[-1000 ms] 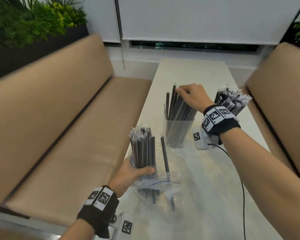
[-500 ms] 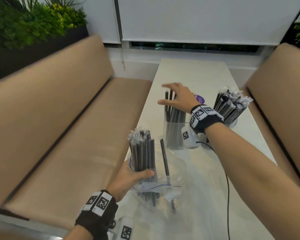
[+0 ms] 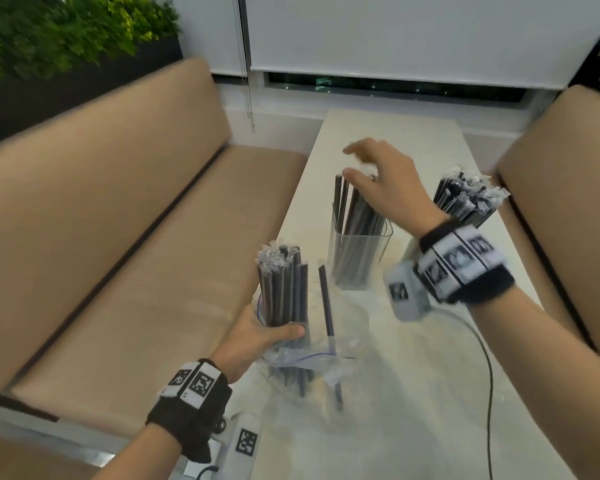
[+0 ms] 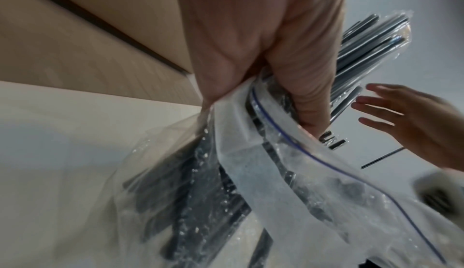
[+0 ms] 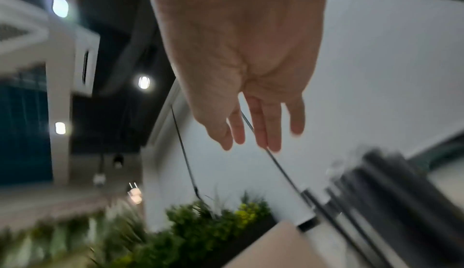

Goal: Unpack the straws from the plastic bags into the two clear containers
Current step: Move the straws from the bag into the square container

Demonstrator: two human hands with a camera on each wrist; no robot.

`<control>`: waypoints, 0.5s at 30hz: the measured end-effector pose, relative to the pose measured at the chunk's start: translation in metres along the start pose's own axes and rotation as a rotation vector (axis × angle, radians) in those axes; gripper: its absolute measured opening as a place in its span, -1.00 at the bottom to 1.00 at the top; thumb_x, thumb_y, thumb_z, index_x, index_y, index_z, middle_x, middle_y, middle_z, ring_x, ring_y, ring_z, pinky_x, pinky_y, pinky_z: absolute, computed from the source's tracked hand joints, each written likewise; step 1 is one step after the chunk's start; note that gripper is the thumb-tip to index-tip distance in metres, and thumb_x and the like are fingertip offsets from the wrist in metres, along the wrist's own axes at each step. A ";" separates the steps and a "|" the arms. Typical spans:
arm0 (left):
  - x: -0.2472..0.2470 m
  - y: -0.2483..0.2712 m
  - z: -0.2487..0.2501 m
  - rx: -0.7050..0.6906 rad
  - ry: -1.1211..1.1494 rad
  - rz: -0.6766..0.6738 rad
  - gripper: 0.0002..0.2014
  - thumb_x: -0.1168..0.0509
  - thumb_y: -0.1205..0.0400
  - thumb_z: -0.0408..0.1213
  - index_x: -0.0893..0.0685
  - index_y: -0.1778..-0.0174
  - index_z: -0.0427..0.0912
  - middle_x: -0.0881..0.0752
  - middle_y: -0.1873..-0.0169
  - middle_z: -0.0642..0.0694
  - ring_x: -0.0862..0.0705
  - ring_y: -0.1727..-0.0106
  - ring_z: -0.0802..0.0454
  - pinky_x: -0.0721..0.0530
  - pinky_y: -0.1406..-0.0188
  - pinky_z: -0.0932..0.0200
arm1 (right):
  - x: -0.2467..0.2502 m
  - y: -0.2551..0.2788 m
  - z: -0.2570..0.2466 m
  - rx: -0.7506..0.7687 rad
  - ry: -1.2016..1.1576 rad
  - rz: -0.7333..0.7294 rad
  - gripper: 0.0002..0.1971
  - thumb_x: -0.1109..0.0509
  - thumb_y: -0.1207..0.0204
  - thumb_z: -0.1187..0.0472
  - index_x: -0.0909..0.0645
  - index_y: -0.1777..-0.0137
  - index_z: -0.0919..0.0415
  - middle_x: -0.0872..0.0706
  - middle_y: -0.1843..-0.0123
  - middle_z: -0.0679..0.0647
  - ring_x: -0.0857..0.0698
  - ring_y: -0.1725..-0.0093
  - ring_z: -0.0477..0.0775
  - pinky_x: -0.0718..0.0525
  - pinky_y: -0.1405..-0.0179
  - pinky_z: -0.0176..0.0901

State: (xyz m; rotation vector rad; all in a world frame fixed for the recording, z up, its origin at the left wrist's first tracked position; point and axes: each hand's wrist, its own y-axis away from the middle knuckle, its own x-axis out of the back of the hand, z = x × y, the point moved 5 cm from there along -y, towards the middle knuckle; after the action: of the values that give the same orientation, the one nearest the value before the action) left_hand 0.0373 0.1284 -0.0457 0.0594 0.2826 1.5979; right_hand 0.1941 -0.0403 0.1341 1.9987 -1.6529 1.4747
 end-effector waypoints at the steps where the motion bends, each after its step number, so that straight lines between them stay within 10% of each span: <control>1: 0.000 0.000 0.001 -0.005 0.009 0.002 -0.55 -0.50 -0.40 -0.66 -0.69 -0.13 -0.16 -0.88 0.10 -0.01 -0.84 0.03 0.11 -0.76 0.13 0.30 | -0.001 0.023 -0.007 -0.026 -0.096 -0.008 -0.66 -0.35 -0.63 0.06 -0.59 -0.34 0.17 -0.72 -0.21 0.12 -0.69 -0.20 0.06 -0.61 -0.31 0.11; 7: -0.023 0.003 0.002 -0.015 -0.027 -0.082 -0.50 -0.50 -0.43 -0.63 -0.65 -0.28 -0.24 -0.85 -0.04 -0.13 -0.82 -0.08 -0.01 -0.75 0.00 0.22 | -0.085 0.147 -0.010 -0.408 -0.480 -0.467 -0.25 -0.51 -0.39 -0.21 -0.39 -0.53 0.03 -0.62 -0.40 -0.10 -0.63 -0.33 -0.10 -0.60 -0.39 -0.06; 11: -0.042 0.008 -0.002 -0.023 -0.057 -0.150 -0.47 -0.47 -0.45 -0.67 -0.65 -0.29 -0.15 -0.84 -0.09 -0.13 -0.81 -0.15 -0.03 -0.75 -0.09 0.15 | -0.098 0.162 -0.005 -0.468 -0.605 -0.263 -0.50 -0.65 -0.26 -0.06 -0.60 -0.16 0.06 -0.80 -0.02 -0.03 -0.77 -0.03 -0.05 -0.78 -0.09 0.08; 15: -0.050 0.013 -0.006 -0.025 -0.052 -0.172 -0.43 -0.50 -0.44 -0.63 -0.62 -0.33 -0.14 -0.82 -0.15 -0.18 -0.79 -0.20 -0.10 -0.74 -0.18 0.03 | -0.094 0.166 0.003 -0.481 -0.680 -0.225 -0.52 -0.63 -0.28 -0.03 -0.63 -0.19 0.04 -0.82 -0.03 -0.04 -0.80 -0.04 -0.07 -0.80 -0.09 0.07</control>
State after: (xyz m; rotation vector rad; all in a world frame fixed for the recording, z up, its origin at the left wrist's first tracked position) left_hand 0.0255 0.0779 -0.0421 0.0562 0.2209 1.4269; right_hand 0.0696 -0.0428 -0.0098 2.3989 -1.6845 0.2666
